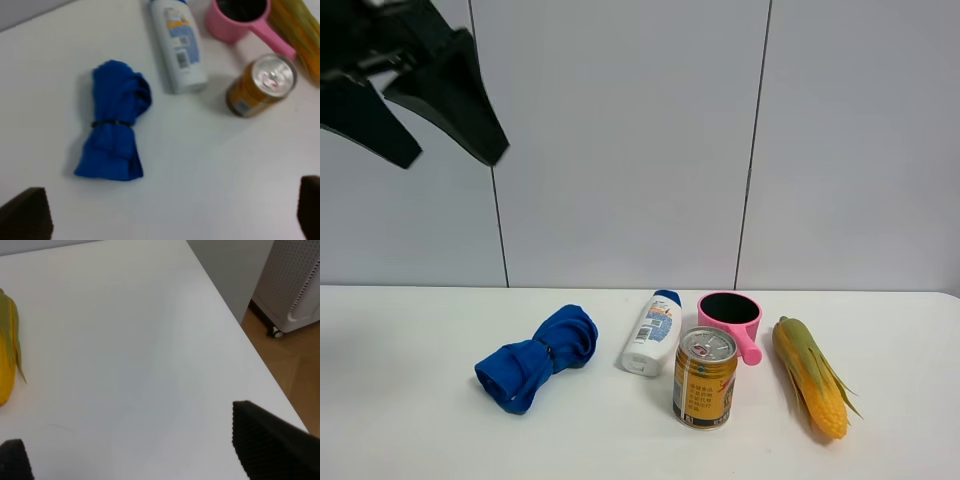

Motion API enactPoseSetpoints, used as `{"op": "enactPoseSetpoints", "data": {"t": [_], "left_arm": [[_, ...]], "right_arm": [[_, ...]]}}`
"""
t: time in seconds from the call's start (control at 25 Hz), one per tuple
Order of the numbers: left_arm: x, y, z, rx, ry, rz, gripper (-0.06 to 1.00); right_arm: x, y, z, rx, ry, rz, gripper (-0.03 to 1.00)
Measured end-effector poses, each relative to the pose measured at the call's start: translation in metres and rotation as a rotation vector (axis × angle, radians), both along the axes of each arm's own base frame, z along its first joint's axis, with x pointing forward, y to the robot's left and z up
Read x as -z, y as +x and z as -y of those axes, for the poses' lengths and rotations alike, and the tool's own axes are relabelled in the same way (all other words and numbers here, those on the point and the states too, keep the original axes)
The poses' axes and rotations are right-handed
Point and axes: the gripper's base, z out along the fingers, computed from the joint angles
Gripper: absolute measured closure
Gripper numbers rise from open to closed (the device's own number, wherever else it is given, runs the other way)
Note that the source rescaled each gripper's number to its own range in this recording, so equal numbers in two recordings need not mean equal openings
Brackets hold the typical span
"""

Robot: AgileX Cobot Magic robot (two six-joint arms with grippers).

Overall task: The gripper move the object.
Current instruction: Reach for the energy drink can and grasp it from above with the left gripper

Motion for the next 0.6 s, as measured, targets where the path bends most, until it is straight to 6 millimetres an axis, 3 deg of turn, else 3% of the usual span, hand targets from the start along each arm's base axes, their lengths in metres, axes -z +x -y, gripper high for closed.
{"op": "enactPoseSetpoints", "data": {"t": [0.32,0.6], "left_arm": [[0.036,0.012,0.086,0.211,0.057,-0.053,-0.06],[0.070,0.030,0.134,0.274,0.088,-0.039,-0.06]], "right_arm": [[0.000,0.000,0.000,0.000,0.000,0.000,-0.03],[0.000,0.000,0.000,0.000,0.000,0.000,-0.03]]}}
